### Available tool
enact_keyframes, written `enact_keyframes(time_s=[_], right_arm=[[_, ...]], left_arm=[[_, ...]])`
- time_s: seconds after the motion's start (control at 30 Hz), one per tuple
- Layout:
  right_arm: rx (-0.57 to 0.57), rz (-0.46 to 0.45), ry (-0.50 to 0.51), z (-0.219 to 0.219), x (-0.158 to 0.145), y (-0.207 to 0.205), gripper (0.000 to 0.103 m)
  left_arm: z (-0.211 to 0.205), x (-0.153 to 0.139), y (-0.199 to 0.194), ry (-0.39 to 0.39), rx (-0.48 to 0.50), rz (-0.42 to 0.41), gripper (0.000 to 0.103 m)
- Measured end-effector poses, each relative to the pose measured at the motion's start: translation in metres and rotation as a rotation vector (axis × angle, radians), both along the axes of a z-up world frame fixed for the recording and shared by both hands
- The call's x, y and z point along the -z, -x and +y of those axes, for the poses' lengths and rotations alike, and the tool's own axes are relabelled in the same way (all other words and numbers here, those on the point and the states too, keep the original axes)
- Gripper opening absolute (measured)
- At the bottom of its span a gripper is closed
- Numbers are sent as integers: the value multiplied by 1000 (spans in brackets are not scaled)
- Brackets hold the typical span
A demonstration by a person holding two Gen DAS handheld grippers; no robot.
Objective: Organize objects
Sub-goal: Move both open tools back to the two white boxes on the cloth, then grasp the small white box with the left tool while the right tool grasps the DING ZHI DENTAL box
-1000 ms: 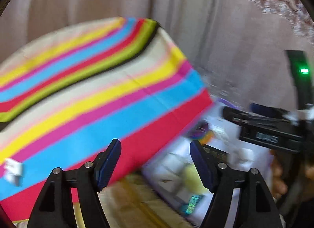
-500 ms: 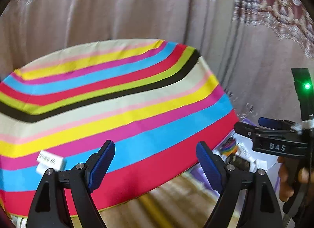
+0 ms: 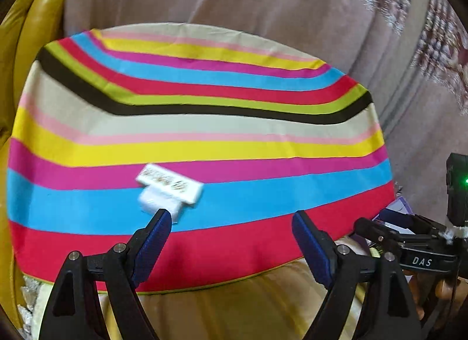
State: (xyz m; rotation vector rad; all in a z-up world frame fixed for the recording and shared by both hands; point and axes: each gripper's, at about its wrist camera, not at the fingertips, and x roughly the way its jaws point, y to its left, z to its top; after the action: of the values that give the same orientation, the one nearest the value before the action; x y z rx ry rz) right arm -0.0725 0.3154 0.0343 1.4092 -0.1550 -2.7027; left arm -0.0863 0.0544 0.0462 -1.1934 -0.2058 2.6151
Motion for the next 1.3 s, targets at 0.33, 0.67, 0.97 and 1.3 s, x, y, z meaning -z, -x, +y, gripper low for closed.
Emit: enact_keyframes(time_s=[0.33,0.67,0.97,1.3], right_arm=[[-126,-41,7,-56,14,15,94],[-170,-74,-15,-80,26,31,94],[-209,-101,-25,-98,33,44,94],[-268,-125,-34,-141,38,61,94]], left_arm=[[-45,29,39,23,14,-107,82],[-40,51,68,137,103,-153,68],[-37,62,79,140,142,-183,48],[-87,56,65,21,-90,-130,48]])
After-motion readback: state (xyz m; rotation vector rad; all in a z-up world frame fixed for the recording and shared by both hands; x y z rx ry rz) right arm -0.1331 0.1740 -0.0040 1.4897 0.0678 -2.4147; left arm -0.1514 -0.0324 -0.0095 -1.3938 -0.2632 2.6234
